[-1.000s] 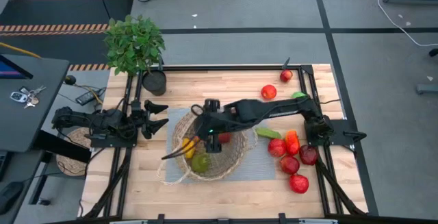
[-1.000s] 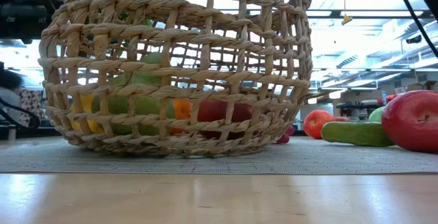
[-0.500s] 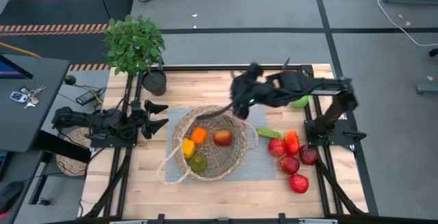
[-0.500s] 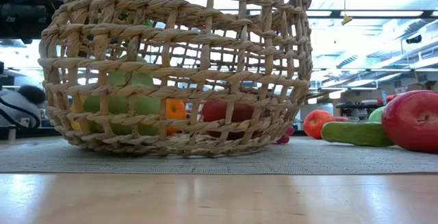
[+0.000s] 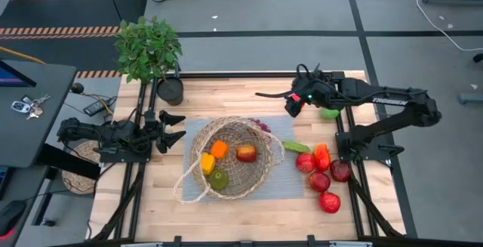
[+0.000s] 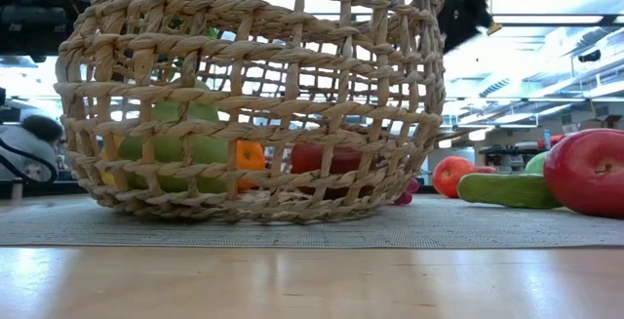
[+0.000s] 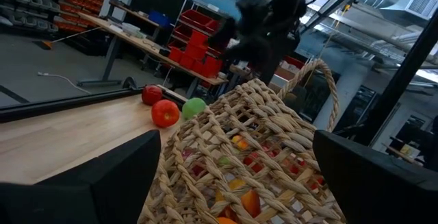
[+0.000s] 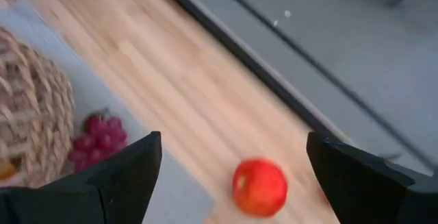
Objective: Build produce basket
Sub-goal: Put the green cucumber into the brown basket
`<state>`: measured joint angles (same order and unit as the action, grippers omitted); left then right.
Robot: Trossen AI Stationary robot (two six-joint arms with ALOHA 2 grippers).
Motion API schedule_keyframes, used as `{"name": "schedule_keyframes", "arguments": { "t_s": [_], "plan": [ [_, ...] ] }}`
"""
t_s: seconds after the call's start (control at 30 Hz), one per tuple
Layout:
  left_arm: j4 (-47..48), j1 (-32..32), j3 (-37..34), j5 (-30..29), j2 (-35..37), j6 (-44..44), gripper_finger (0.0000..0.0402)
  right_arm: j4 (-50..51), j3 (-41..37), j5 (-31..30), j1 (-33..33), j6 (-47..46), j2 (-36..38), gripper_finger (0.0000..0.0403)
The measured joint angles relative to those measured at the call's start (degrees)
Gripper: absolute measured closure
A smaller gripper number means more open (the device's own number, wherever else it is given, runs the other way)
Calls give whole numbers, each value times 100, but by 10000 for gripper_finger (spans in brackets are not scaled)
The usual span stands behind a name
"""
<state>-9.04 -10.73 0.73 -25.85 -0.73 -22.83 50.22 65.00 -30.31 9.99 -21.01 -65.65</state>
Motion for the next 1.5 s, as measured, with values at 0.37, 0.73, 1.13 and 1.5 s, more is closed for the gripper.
{"name": "schedule_keyframes", "arguments": {
  "t_s": [0.37,0.73,1.13,1.5],
  "plan": [
    [0,-1,0,0,0,0,12,-283,-1522,2019,71,-717,241,34],
    [-7,1,0,0,0,0,12,-1004,-2594,2573,-1096,-1499,204,34],
    [-1,-1,0,1,0,0,12,-1881,-3107,2101,-1710,-1311,-425,34],
    [-7,1,-2,2,0,-1,12,-2185,-3105,2103,-1710,-989,-1192,71]
  ]
}}
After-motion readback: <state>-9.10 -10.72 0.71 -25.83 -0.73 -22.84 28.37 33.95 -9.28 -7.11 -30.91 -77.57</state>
